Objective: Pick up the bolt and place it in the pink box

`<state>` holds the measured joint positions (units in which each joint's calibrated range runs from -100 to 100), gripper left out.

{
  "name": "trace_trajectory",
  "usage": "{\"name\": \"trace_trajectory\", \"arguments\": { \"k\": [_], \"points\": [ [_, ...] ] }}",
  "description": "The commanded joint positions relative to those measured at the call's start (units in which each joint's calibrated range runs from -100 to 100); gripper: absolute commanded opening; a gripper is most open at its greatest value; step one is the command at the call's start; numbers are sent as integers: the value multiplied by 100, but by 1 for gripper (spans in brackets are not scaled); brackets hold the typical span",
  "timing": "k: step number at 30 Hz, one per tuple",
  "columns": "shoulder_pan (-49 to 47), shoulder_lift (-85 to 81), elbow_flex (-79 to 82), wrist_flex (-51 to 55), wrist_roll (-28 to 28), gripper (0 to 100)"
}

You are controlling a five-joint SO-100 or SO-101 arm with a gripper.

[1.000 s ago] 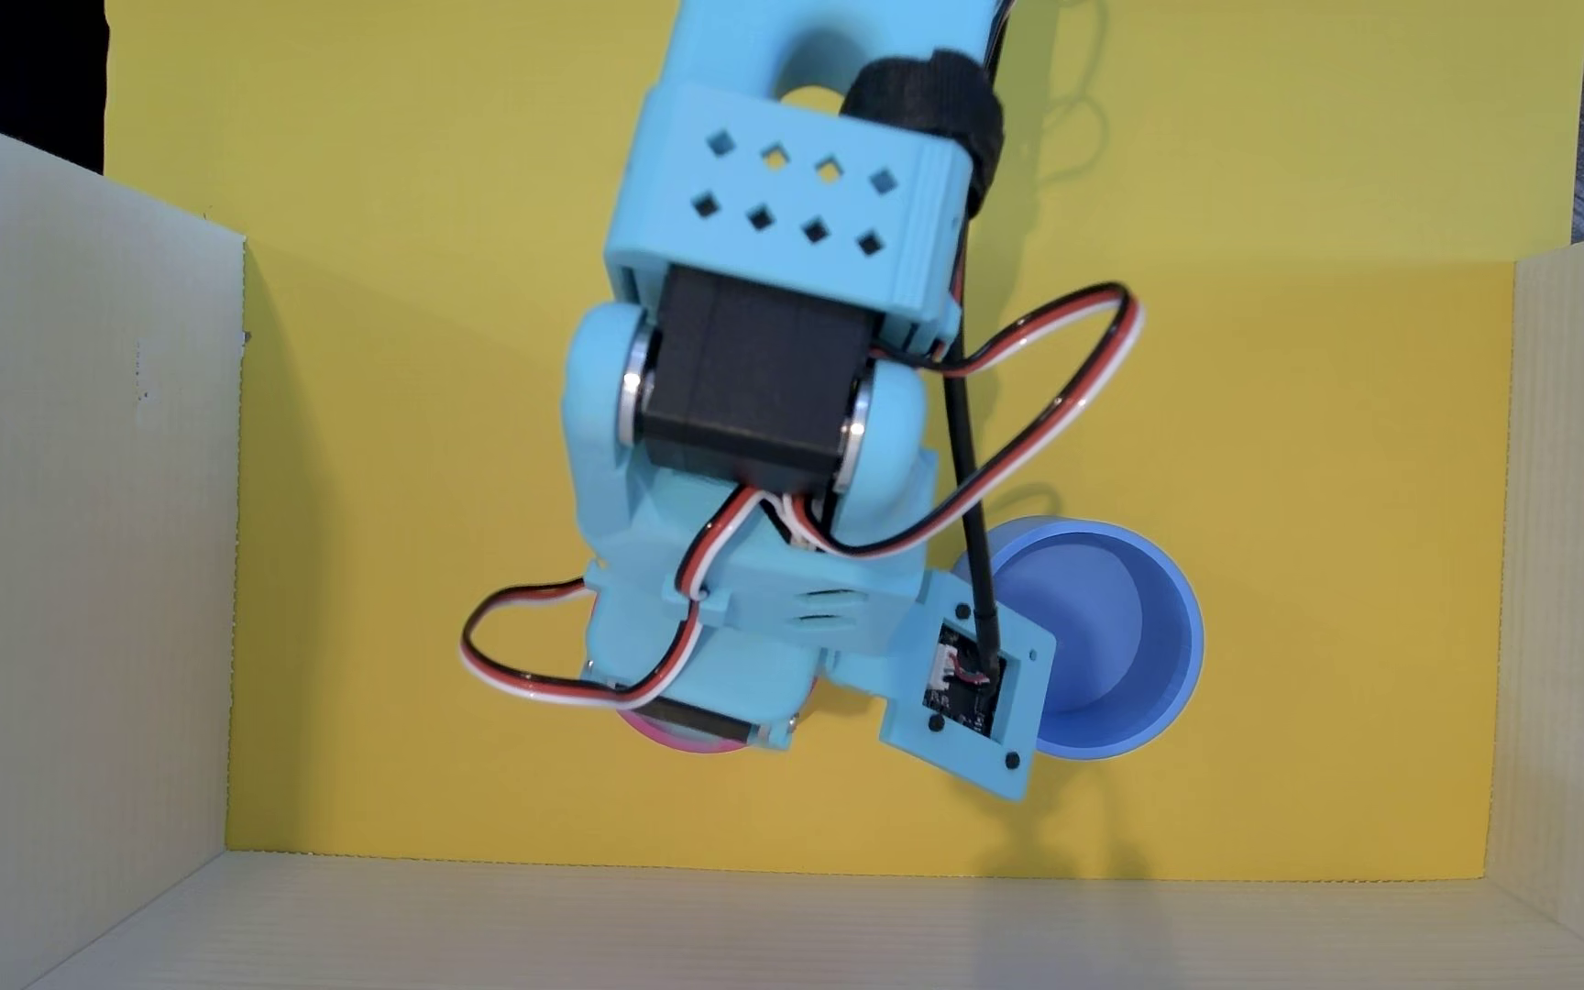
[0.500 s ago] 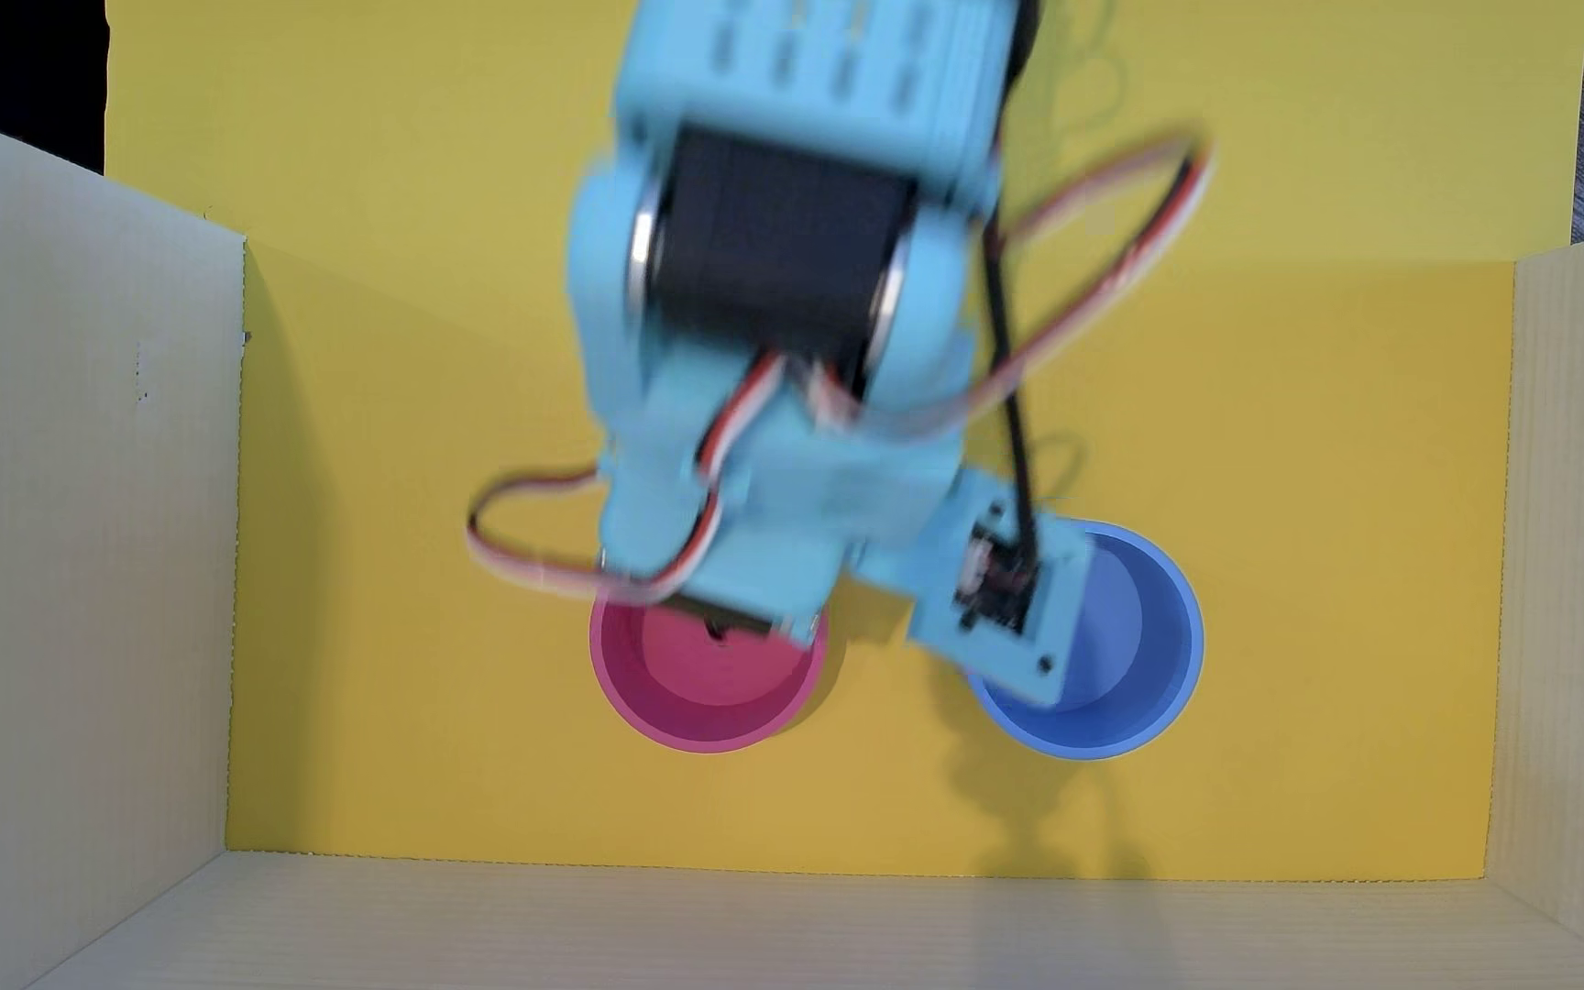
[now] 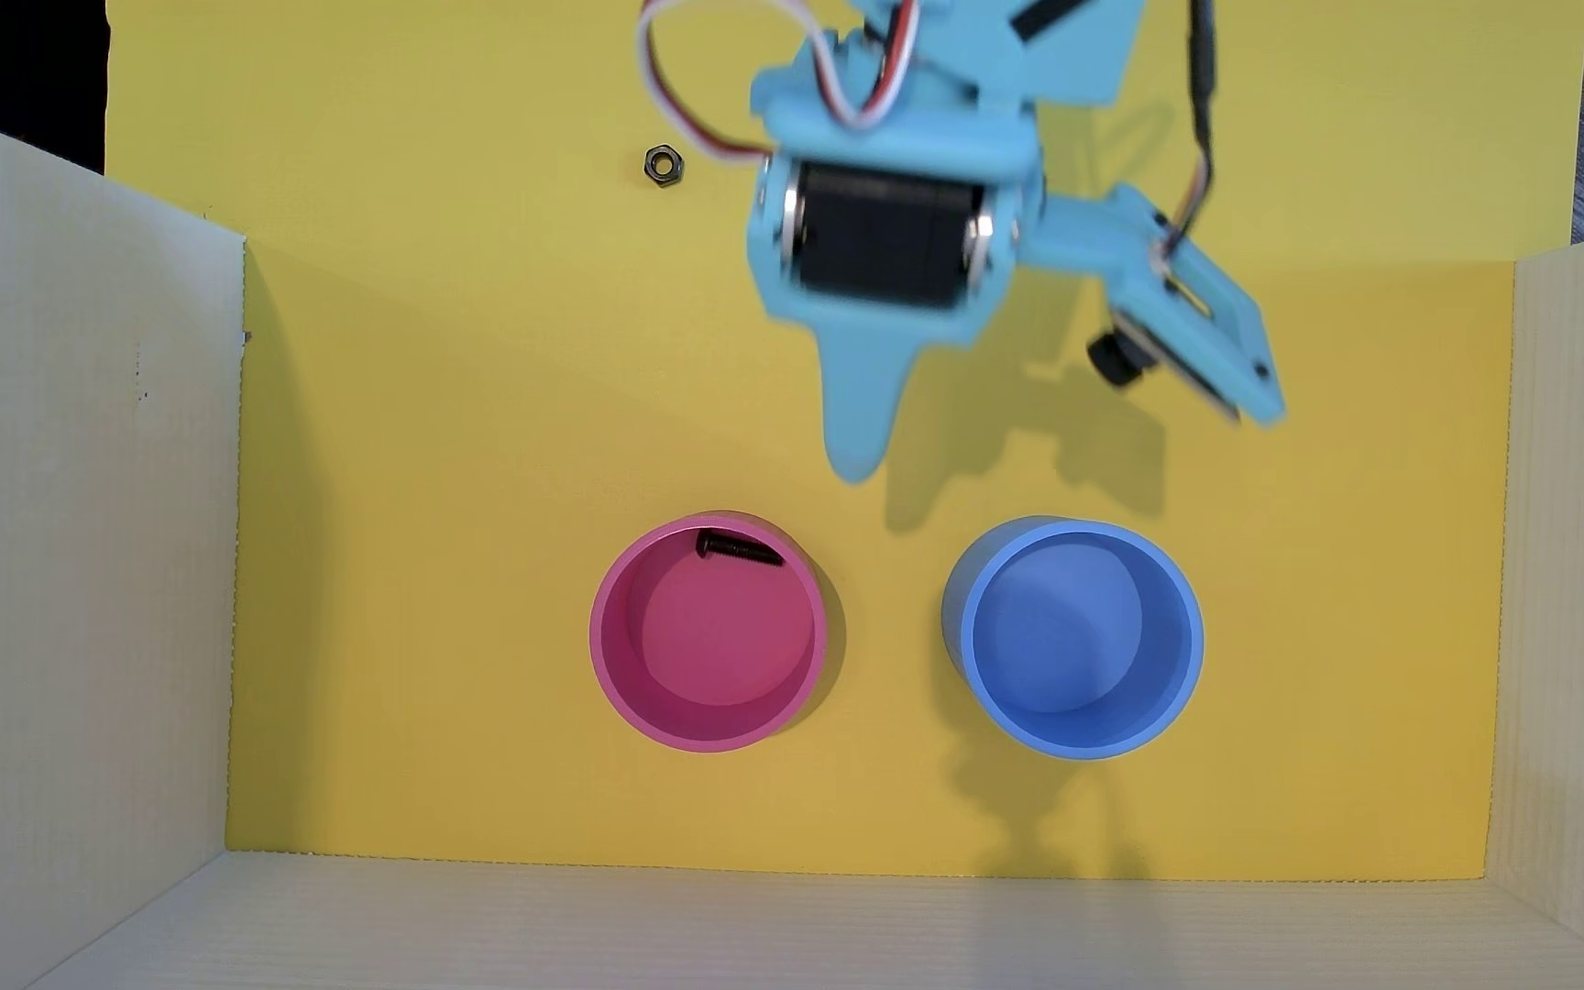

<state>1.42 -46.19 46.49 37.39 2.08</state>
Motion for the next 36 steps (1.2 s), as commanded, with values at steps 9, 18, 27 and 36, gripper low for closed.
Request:
{"name": "trace_trajectory", "arguments": {
  "k": [9,18,27,36],
  "points": [
    [-451,-2999,2963,-671,-23,1],
    [-657,-5322,5125,109,-23,2],
    [-907,-5255,5216,1474,-643,1],
    [-1158,-5264,5062,1988,-632,1]
  ]
}}
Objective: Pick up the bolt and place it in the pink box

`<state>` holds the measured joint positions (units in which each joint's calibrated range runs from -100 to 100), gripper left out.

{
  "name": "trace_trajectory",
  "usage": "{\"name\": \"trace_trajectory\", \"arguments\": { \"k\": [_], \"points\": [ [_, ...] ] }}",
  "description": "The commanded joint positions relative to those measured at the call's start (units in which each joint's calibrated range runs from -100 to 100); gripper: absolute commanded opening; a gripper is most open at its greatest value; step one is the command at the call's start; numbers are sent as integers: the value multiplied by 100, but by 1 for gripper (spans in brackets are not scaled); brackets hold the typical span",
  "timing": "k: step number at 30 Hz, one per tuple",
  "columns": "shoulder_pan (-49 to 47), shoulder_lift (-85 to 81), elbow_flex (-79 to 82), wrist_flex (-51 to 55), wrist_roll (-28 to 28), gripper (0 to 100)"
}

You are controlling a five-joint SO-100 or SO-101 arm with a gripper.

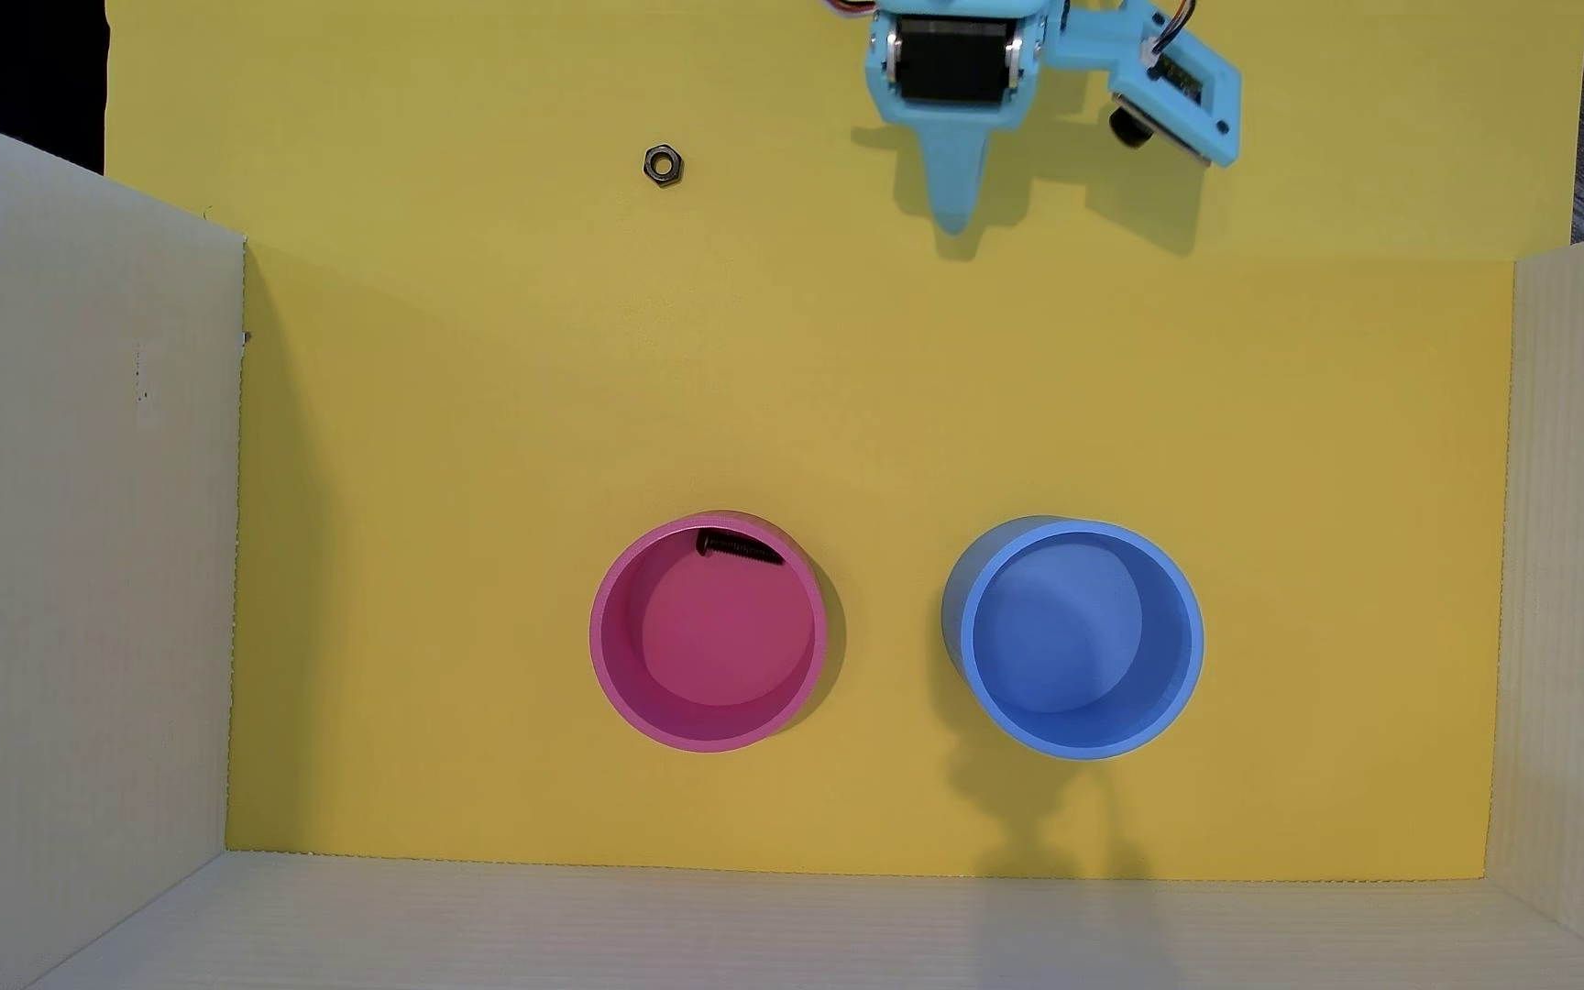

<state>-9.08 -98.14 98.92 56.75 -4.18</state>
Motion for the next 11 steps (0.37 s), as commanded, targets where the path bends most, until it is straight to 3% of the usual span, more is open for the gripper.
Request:
{"name": "trace_trajectory", "arguments": {
  "k": [1,11],
  "points": [
    [-130,-69,-181,53,-7,1],
    [-78,-69,-181,53,-43,2]
  ]
}}
